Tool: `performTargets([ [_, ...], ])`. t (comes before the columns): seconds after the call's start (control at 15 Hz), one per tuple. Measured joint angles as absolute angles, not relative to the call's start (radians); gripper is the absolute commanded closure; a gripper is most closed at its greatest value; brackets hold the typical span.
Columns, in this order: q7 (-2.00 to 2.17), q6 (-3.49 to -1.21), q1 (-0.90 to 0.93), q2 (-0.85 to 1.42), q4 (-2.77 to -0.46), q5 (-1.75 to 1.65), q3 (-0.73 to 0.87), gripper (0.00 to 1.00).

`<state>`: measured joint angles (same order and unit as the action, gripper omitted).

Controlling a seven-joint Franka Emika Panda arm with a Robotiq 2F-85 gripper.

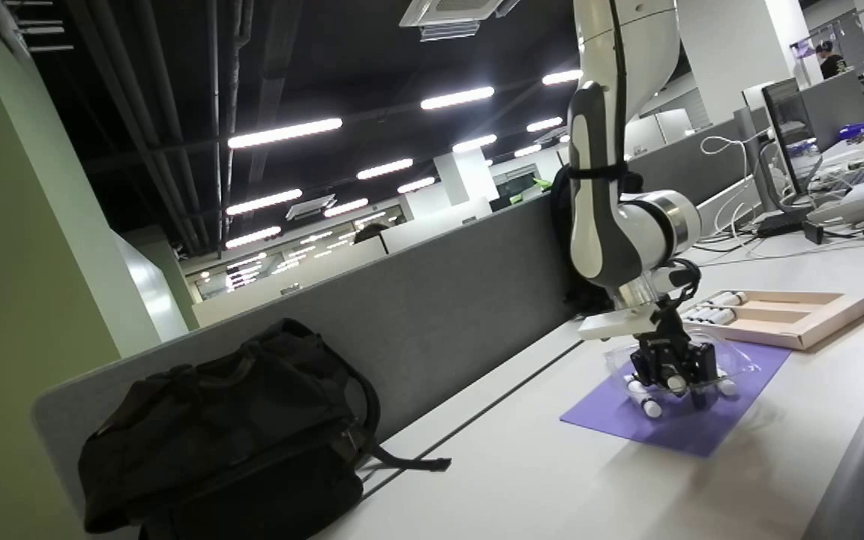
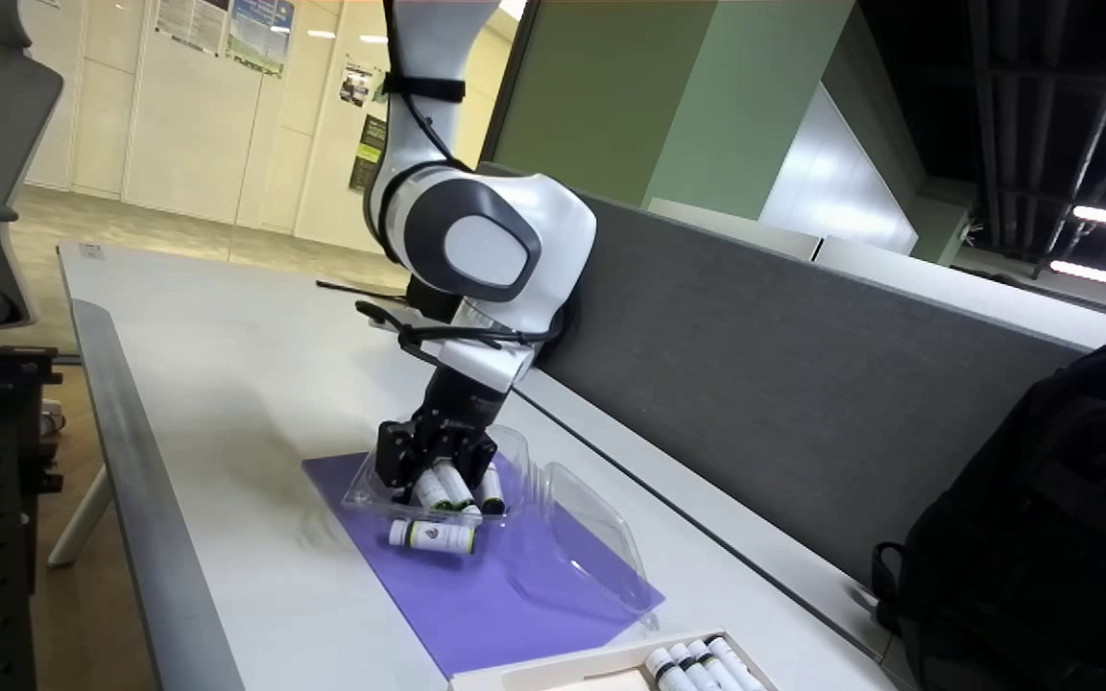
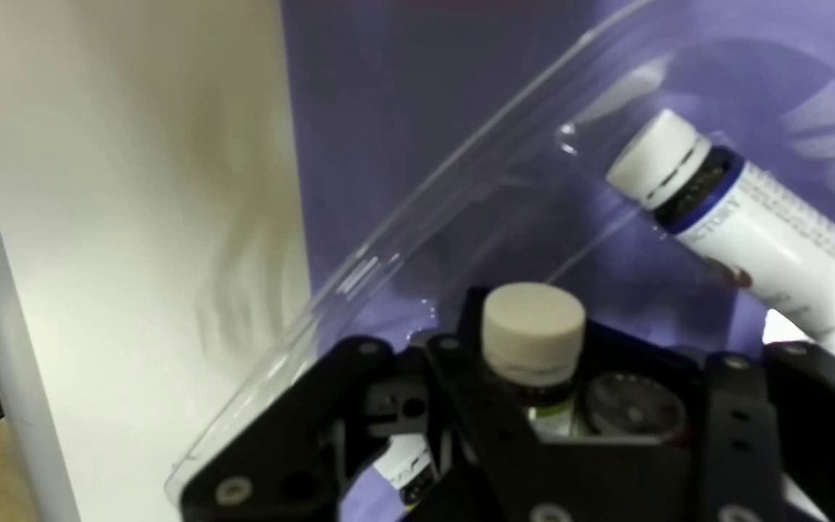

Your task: Take 2 bottles from the clear bowl and place them on the table

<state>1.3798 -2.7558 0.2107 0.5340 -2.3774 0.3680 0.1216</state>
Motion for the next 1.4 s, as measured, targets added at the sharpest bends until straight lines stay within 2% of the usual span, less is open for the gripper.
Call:
performTargets([
  [0.87,1.39,-2.767,0.21,0.502,-2.381,0.347,0.127,1.0],
  [1.4,1.379,-2.739,0.149,0.309,-2.435,0.352,0.117,1.0],
])
